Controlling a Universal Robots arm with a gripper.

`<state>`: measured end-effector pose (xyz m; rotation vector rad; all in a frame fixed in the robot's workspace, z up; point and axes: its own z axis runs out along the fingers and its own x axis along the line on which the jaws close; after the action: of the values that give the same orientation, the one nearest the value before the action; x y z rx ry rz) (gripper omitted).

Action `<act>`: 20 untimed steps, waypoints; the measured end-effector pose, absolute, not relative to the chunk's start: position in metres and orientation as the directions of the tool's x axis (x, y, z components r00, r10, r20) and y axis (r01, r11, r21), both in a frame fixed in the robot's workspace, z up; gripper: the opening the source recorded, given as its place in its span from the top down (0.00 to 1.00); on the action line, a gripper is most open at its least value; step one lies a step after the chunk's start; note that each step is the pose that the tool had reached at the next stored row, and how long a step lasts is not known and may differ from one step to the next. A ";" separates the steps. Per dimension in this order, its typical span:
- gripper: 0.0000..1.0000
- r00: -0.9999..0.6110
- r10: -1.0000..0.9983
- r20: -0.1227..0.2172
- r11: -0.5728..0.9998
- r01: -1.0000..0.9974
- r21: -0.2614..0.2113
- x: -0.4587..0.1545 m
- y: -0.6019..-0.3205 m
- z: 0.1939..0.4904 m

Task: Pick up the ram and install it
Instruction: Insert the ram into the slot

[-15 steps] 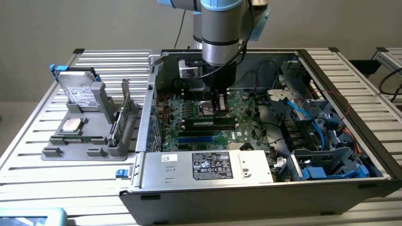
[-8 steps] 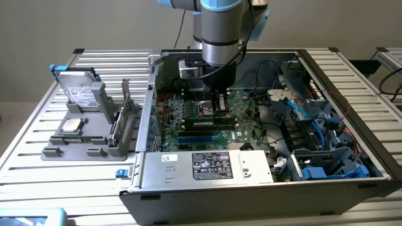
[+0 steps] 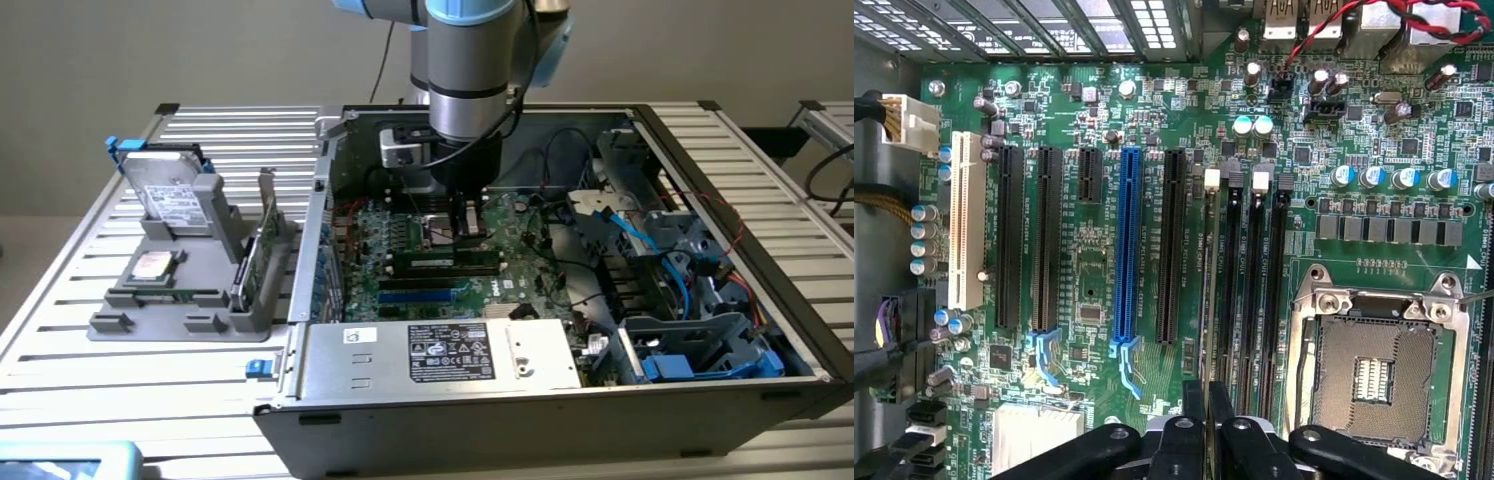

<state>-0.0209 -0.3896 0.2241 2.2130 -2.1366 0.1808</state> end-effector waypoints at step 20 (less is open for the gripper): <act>0.78 0.034 -0.992 0.125 -0.038 -0.999 -0.026 -0.013 -0.391 0.247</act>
<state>-0.0133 -0.3912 0.2471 2.2088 -2.1305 0.1662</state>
